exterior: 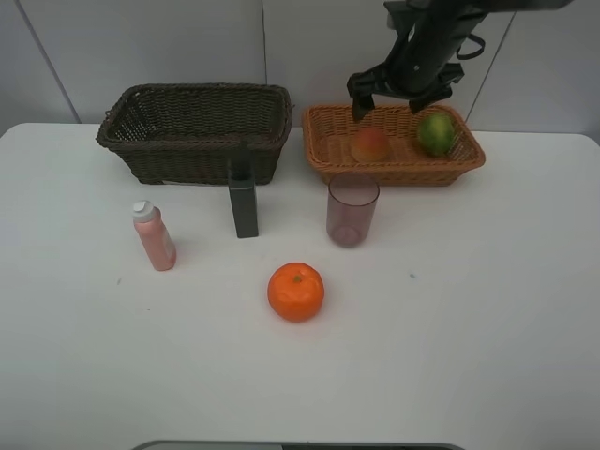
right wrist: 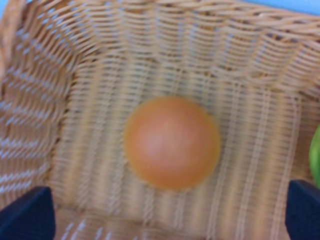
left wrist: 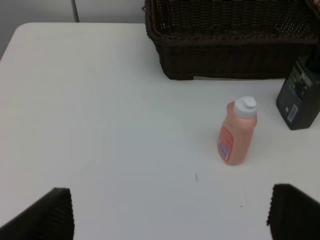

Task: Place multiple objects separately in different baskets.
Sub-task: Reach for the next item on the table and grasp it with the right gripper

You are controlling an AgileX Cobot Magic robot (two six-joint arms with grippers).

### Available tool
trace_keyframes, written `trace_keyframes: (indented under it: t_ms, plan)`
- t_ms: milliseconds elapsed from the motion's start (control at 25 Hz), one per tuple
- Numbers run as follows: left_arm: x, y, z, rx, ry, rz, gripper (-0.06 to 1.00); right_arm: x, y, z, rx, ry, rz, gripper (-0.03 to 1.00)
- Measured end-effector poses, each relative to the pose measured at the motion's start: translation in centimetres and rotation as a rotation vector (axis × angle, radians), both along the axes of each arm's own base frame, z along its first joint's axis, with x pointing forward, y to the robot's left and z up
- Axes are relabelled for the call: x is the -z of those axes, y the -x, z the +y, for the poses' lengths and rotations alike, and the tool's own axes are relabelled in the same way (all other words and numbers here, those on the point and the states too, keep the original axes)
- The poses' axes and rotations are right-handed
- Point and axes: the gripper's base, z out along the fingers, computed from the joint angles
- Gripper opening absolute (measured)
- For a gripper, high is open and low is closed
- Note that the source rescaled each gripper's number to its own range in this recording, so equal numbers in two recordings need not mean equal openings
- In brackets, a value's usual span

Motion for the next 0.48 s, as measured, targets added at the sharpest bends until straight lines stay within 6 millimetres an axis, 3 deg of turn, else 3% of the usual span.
trace_keyframes:
  t_ms: [160,480]
  plan:
    - [0.0,0.0,0.0,0.0,0.0,0.0,1.0,-2.0,2.0,0.9,-0.023,0.0,0.03,0.96]
    - [0.0,0.0,0.0,0.0,0.0,0.0,1.0,-2.1,6.5,1.2,-0.045,0.028,0.149,0.96]
